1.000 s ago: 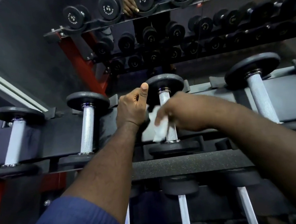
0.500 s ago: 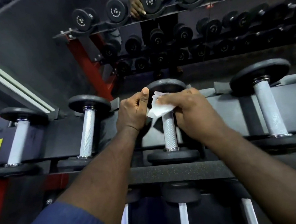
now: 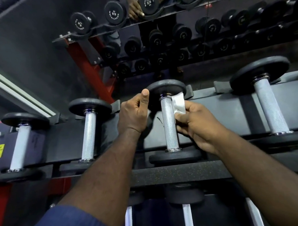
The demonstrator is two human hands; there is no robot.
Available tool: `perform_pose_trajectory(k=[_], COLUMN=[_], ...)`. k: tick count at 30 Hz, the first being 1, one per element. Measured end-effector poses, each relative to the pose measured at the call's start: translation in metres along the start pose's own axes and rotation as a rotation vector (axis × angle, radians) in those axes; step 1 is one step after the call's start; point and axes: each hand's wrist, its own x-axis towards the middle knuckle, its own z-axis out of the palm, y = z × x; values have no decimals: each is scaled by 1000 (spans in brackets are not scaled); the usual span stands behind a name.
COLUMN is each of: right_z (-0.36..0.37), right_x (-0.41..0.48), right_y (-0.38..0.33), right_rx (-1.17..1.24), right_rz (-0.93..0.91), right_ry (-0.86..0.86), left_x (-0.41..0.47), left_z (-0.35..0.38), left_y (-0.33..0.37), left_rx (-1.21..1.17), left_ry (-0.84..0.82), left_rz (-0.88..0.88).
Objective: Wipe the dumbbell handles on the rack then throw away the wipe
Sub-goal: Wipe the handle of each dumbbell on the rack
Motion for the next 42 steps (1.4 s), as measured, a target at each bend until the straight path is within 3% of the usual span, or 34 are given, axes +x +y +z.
perform_pose_trajectory(k=[5,10,14,16,17,19,21,25,29,31,34,36,40,42], right_z=[-21,-5,-14,-14,-8,8,22,32,44,50,51,52,54,58], right_x=[-19,-6,-22,-32,-34,-31,-23,-41,-60,-49,-21,-17,-42,-55], right_y=[-11,-20,-28,-44,-51,-58,-52,-44,-65,-69,-60,-55,-68,-73], right_rx=[-226,-175,-787,-1095,-1196,-1177,-1228,-1503,-1666,-1642,-1515,-1500,-1713,-1698], right_rz=[241,62,83,-63,-198,-494,-609,-521,-207,-236,-419,-394,-95,69], right_ry=[-255,-59,-232,-180,-69,157,160,-63,-320,-241,56,78,-298,-362], left_x=[1,1,1,2,3,5,7,4,2,2,3,3,2,2], left_z=[-1,-1,-1,0,1,3,4,2,-4,-6,-8,-7,-6,-7], left_y=[-1,-3,-6,-7,-8,-10,-13,-11,-5,-4,-3,-3,-3,-1], left_rx=[23,25,16,10,9,-8,-10,21,29,33,20,27,43,49], left_ry=[-11,-3,-10,-23,-29,-35,-31,-55,-78,-87,-98,-98,-91,-96], left_rz=[-3,14,39,42,42,34,35,38,22,11,6,12,20,23])
